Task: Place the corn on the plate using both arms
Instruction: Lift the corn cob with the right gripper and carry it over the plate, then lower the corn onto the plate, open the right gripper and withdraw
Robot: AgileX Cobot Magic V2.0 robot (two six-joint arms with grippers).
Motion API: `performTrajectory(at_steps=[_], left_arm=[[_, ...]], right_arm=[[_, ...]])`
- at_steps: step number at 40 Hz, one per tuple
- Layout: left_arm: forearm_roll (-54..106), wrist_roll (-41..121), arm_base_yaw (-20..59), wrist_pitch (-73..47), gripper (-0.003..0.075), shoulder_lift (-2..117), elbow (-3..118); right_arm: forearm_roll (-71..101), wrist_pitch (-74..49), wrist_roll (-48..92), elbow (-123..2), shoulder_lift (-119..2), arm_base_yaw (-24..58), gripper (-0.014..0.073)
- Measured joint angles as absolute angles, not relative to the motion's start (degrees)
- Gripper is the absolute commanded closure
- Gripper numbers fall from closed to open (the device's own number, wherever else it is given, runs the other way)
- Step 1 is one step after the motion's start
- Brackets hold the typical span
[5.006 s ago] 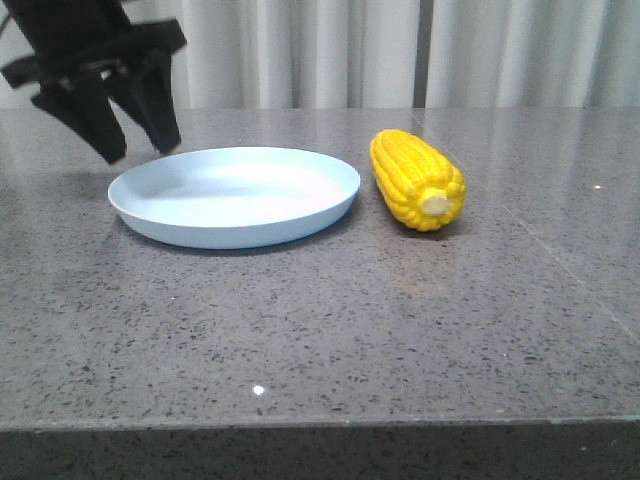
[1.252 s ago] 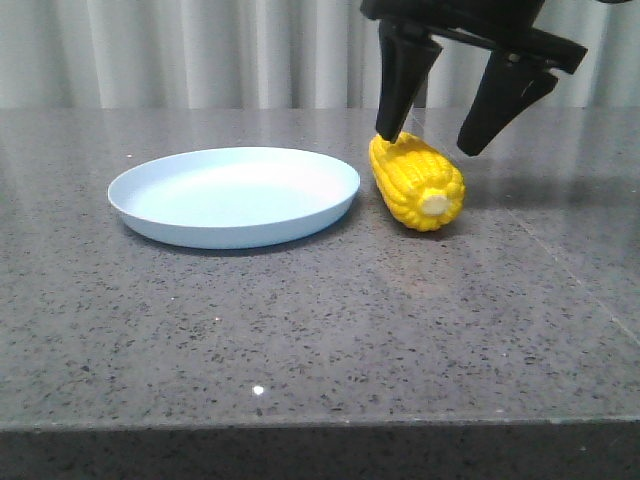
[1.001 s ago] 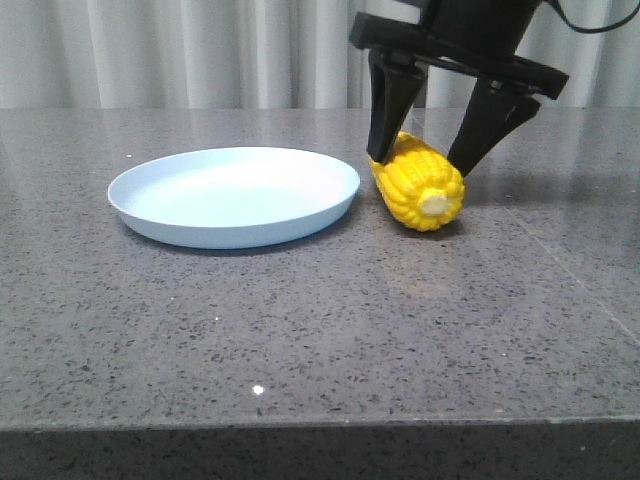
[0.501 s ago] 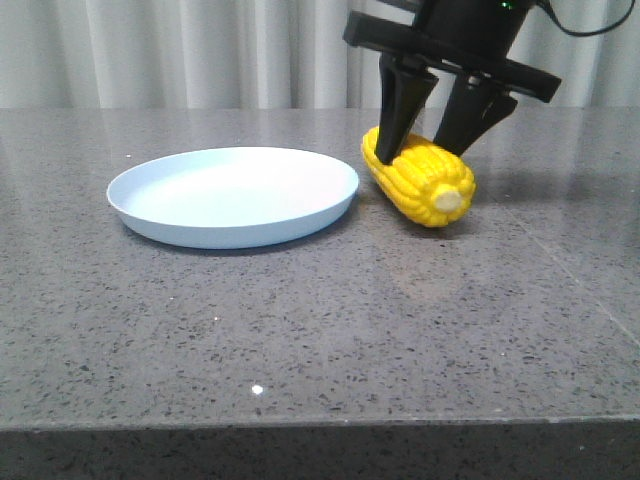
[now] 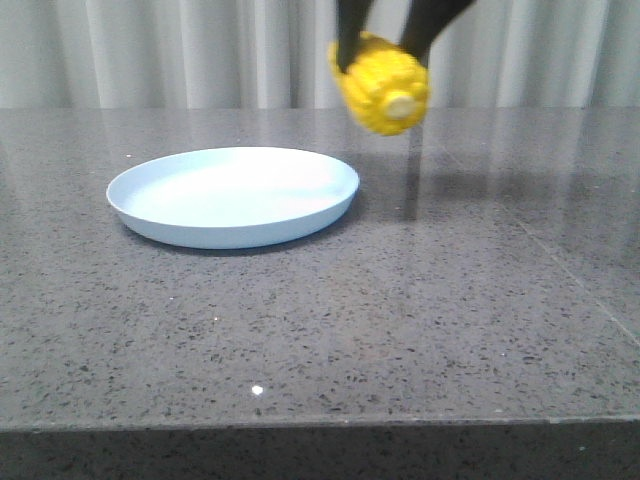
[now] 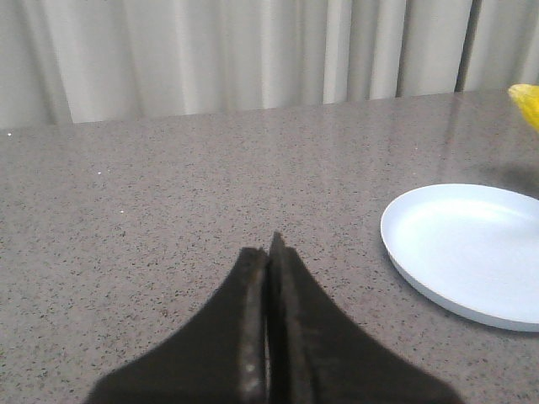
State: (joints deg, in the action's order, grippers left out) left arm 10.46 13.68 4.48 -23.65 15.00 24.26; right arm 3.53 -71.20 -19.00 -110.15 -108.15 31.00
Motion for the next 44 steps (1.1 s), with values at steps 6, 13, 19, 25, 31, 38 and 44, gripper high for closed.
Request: performTrajectory(at_steps=[6,13,19,25,31,38,44], left_arm=[[10.5,13.7,4.5,-23.6,0.0741,15.0,24.3],[10.5,13.7,4.5,-23.6,0.0741,15.0,24.3],[10.5,13.7,4.5,-23.6,0.0741,15.0,24.3],[10.5,13.7,4.5,-23.6,0.0741,15.0,24.3],[10.5,13.7,4.5,-23.6,0.0741,15.0,24.3],[10.5,13.7,4.5,-23.6,0.0741,15.0,24.3],[10.5,13.7,4.5,-23.6,0.0741,15.0,24.2]], right_arm=[[3.5,-71.4,-20.2,-115.3,-112.9,36.0,0.0490],[3.5,-71.5,-23.4,-121.4,-119.4,38.6,0.0490],[3.5,-71.5,-26.5,-123.8,-122.3,38.6,0.0489],[3.4,-71.5,-27.4,-124.0,-123.6,38.6,0.0433],[3.4,-71.5,-27.7,-124.0,-123.7,38.6,0.0321],[3.5,-71.5,-27.8,-124.0,-123.7,38.6,0.0158],[3.5,-71.5,-27.8,-124.2,-123.7,38.6,0.0115]])
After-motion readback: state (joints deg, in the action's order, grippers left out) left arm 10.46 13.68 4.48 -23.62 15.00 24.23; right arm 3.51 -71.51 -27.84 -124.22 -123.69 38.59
